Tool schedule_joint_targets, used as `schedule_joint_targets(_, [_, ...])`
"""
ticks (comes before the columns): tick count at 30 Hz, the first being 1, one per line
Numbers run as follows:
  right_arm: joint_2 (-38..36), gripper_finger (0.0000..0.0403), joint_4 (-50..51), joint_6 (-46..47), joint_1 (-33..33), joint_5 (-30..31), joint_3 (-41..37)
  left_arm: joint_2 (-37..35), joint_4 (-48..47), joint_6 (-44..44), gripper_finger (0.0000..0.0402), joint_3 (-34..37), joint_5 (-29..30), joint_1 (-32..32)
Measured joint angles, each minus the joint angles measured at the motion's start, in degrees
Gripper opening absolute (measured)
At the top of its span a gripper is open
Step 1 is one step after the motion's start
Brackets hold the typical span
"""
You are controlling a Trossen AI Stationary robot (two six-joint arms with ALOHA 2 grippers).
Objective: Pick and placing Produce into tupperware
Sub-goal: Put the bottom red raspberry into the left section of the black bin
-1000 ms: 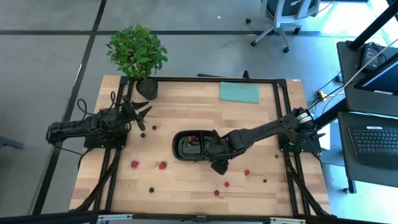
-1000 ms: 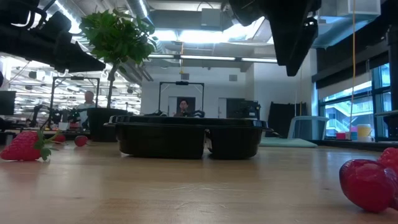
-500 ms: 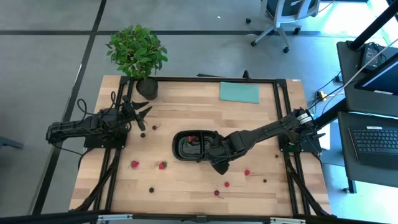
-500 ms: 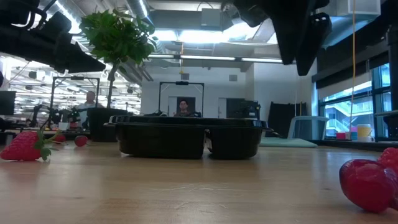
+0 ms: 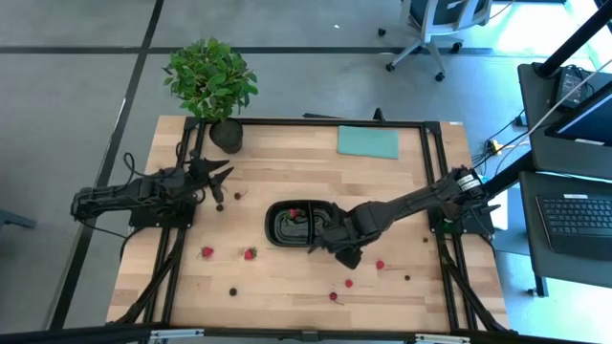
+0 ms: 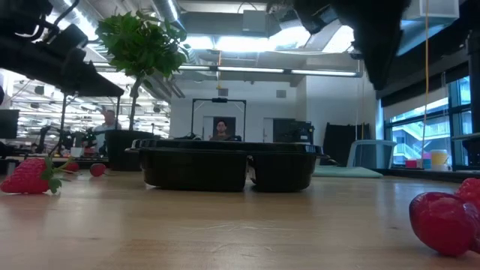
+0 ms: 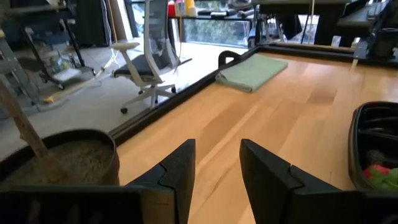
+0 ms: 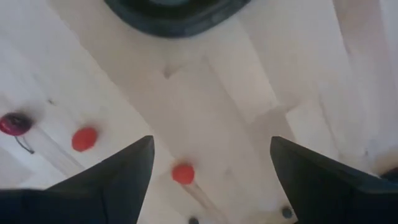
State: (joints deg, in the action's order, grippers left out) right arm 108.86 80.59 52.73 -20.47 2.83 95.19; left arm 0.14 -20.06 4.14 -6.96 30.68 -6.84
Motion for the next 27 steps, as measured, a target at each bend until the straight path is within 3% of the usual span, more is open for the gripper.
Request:
schedule_joint_targets(5, [-2.9, 0.0321, -6.1, 1.9, -1.4, -0.1, -8.0, 0.0, -0.2, 3.0, 0.0120, 0.0, -0.3, 0.0])
schedule_joint_targets(12, [-12.8, 0.0321, -27.6, 9.9, -0.3, -2.5, -26.1, 0.0, -0.1, 1.4, 0.0120, 0.0, -0.3, 0.0])
schedule_joint_targets(21, [-14.5, 0.0321, -40.7, 8.4, -0.8, -2.4, -27.4, 0.0, -0.1, 1.4, 0.0120, 0.0, -0.3, 0.0])
schedule_joint_targets(27, [-12.8, 0.0321, -40.2, 6.9, -1.3, -2.6, -26.6, 0.0, -0.1, 1.4, 0.0120, 0.0, -0.3, 0.0])
